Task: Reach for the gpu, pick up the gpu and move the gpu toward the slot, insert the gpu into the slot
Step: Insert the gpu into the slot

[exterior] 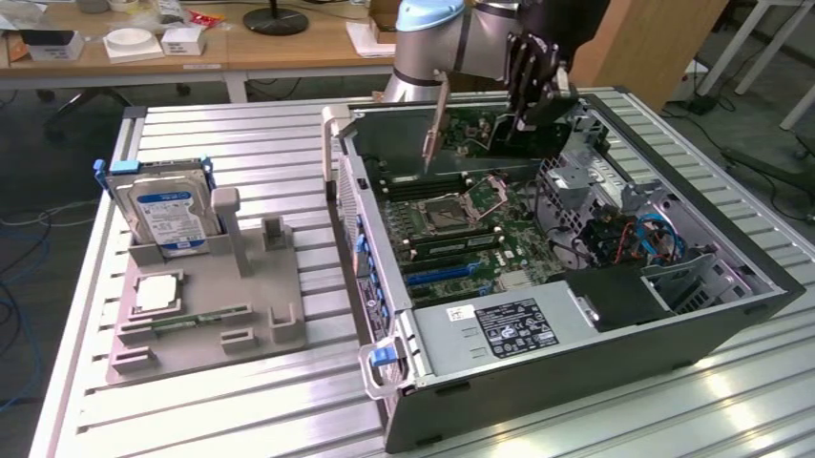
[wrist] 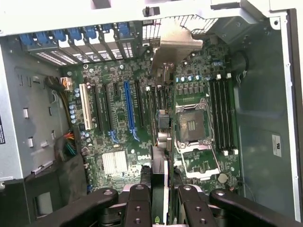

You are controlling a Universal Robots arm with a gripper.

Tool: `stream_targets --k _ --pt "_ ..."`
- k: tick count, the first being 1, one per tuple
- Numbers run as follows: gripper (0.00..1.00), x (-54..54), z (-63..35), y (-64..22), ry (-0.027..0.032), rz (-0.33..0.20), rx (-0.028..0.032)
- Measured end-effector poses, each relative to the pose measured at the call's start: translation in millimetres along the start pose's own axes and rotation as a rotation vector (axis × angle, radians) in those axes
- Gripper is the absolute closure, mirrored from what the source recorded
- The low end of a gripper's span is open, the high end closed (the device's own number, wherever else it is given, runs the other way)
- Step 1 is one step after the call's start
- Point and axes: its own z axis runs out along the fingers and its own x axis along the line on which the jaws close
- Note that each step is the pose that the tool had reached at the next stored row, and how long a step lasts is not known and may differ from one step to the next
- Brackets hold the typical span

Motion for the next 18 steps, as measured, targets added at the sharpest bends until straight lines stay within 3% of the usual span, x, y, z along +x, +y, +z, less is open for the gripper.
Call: stream_targets --k 4,6,8,11,18 --pt "0.73 0.1 5.1 -0.1 -0.0015 -0.003 0.0007" --pt "0.73 0.0 6.6 -0.1 -0.0126 -0.006 -0.0008" --pt "0.73 0.0 8.4 -0.1 -0.0177 -0.019 -0.0023" --pt "0.73 0.2 11.2 0.8 -0.0322 -0.042 -0.0052" --pt "0.73 3.5 15.2 3.9 -0.0345 -0.049 -0.0053"
